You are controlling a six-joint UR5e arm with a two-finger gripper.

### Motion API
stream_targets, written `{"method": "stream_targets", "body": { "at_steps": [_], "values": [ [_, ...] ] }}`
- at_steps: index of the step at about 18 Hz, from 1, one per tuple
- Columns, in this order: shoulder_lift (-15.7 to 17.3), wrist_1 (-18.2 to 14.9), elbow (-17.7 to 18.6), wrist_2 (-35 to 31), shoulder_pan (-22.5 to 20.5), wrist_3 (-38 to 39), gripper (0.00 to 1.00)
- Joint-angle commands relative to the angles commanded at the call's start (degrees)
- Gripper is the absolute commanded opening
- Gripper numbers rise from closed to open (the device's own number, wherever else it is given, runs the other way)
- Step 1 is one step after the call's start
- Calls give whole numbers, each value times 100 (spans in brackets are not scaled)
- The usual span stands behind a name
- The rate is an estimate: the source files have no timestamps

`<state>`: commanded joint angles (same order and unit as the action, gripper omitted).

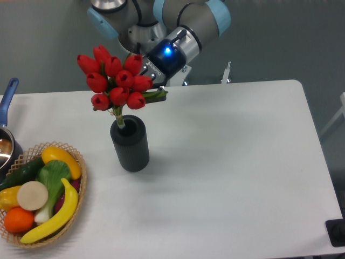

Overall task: Insert the flowers into the vase
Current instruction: 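Push the tulip stems down deeper into the vase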

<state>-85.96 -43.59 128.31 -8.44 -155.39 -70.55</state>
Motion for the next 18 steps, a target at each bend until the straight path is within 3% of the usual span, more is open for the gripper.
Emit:
{"method": "stream_targets", "body": {
  "at_steps": [9,18],
  "values": [
    [-96,0,247,-9,-88,-616,8],
    [-773,9,212,-62,-132,-1373,13]
  ]
}}
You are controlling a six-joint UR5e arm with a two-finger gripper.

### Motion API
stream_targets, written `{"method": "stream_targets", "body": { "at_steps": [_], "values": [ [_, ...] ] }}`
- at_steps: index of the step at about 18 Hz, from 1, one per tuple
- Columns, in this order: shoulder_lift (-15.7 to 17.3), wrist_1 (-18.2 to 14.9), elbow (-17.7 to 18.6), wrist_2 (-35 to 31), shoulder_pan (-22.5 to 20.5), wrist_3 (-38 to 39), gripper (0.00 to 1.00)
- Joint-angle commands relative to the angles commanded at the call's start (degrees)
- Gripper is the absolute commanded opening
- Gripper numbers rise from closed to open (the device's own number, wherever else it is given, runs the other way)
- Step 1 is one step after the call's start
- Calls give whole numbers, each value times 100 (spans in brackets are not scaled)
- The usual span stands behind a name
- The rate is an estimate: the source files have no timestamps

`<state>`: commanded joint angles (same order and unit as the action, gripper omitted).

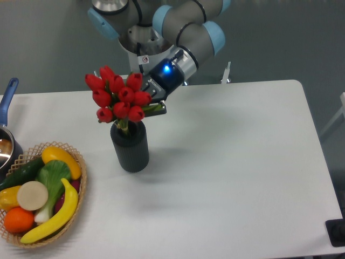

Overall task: Insert the flowers into the vase
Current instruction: 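Push the tulip stems down deeper into the vase, then open the gripper to release the tulips in the vase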

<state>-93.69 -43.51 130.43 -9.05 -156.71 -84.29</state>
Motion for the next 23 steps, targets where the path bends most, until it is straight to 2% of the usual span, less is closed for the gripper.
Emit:
{"method": "stream_targets", "body": {
  "at_steps": [2,4,8,9,11,23],
  "values": [
    [-79,9,44,-44,9,-61,19],
    [-150,9,166,-149,9,-245,34],
    [-141,9,316,-167,-26,-404,69],
    [-124,9,334,-176,-44,-404,74],
    [-97,9,369,-176,-96,-404,100],
    [298,0,536,-176,-729,-334,100]
  ]
}}
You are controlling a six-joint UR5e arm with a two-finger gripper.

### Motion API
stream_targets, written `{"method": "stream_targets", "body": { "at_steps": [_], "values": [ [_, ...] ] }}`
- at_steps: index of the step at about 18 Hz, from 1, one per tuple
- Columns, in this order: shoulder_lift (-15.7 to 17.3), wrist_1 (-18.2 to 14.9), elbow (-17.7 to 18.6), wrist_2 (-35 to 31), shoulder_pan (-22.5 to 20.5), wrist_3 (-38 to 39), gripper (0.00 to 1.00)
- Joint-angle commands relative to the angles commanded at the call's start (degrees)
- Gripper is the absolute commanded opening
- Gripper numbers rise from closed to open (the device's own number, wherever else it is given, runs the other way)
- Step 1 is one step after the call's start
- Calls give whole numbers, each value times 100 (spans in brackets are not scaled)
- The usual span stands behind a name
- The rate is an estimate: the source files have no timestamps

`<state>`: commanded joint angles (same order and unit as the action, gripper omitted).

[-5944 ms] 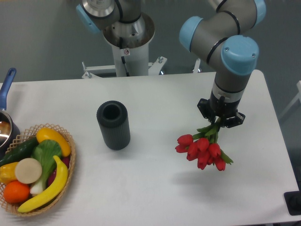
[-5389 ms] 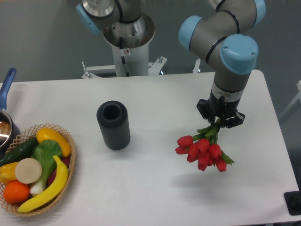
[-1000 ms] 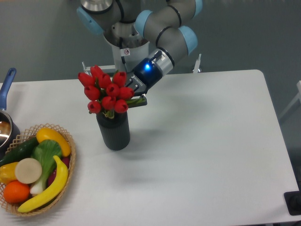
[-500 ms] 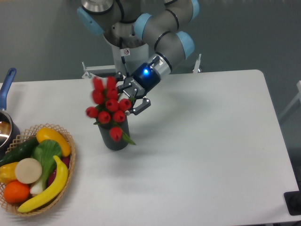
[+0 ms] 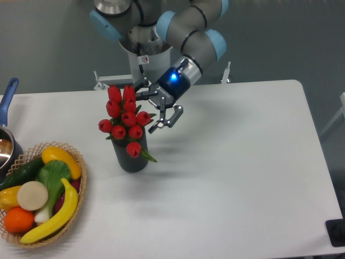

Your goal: Insert the flowers into the vase

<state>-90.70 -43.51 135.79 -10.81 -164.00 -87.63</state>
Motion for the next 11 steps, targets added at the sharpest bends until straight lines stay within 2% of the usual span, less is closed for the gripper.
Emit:
{"method": "stream_targets", "body": {
  "at_steps": [2,8,11],
  "values": [
    [53,9,0,0,-246,-9,100],
    [562,-18,44,-122,-1186,79,100],
    [571,0,-87,-499,-1363,79,100]
  ]
}}
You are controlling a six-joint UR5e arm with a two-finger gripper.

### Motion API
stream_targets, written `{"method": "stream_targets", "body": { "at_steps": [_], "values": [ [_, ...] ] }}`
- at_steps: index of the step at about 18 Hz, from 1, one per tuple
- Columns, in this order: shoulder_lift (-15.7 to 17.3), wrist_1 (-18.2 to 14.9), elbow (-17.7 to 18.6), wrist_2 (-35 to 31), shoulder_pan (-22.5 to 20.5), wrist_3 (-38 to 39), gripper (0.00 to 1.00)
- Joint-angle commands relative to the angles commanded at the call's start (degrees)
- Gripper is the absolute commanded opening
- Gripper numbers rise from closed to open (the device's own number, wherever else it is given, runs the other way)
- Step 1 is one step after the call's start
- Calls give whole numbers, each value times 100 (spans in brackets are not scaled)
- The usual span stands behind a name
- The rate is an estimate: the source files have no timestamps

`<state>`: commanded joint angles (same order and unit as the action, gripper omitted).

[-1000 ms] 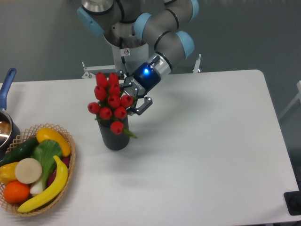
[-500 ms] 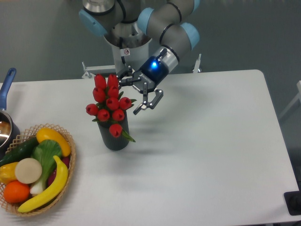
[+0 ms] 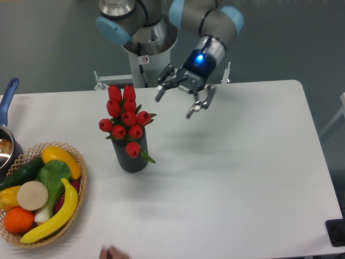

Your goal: Insert the flowers into the vase

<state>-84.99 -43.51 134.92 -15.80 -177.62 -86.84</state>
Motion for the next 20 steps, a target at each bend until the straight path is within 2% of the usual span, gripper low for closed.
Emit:
{"method": "stream_targets", "body": {
  "at_steps": [3,5,7,10,14,16,18,20],
  "values": [
    [-17,-9,-263,-790,-114,9,100],
    [-26,-35,-596,-1256,-115,105,100],
    [-131,-53,-974,-1748,-53,560,100],
    [-719,-53,-1493,-2556,210,861,100],
    [-1045,-97,-2021,-3849,641,1123,100],
    [-1343,-149,-2372,-4262,895,1274,100],
    [-1651,-411,-2785,-4920,1150,1275,100],
    [-2020,-763,-3294,-5501,1615,1292,100]
  ]
}}
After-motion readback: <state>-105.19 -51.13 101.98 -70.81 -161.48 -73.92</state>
